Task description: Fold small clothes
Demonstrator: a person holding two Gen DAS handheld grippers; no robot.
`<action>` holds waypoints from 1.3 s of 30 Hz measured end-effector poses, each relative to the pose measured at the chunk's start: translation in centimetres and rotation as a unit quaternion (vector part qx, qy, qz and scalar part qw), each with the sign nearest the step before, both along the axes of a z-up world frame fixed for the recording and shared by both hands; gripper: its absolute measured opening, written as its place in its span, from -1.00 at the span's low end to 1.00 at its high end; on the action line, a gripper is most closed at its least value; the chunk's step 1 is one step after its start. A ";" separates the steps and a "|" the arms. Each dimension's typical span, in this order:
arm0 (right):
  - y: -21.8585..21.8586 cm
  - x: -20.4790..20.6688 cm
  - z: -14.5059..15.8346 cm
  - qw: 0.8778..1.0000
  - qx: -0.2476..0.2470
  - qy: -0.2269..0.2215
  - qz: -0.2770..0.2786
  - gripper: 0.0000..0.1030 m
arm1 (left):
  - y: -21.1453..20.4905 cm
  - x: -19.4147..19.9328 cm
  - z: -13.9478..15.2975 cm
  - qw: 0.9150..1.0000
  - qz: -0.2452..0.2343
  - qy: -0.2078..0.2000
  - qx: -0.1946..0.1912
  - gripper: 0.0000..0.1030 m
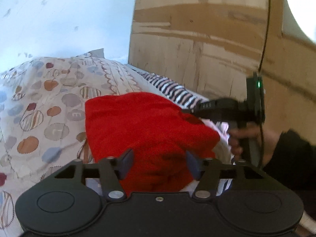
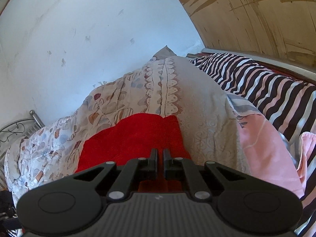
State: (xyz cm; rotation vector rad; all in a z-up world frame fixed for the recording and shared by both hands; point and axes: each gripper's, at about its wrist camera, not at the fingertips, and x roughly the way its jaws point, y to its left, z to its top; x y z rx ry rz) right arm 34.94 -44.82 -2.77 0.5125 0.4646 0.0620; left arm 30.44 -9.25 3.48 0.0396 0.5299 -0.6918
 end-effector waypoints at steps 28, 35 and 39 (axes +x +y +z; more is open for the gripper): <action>9.8 -10.6 2.2 0.984 -0.168 -0.029 0.055 0.75 | 2.3 3.5 -2.0 0.976 0.163 0.131 -0.054 0.67; 9.9 -10.9 -0.6 0.983 -0.180 -0.003 0.044 0.83 | 1.7 3.3 -3.4 0.977 0.155 0.139 -0.049 0.68; 9.6 -10.7 -2.3 0.987 -0.159 0.011 0.031 0.89 | 1.1 3.0 -4.2 0.979 0.151 0.132 -0.034 0.69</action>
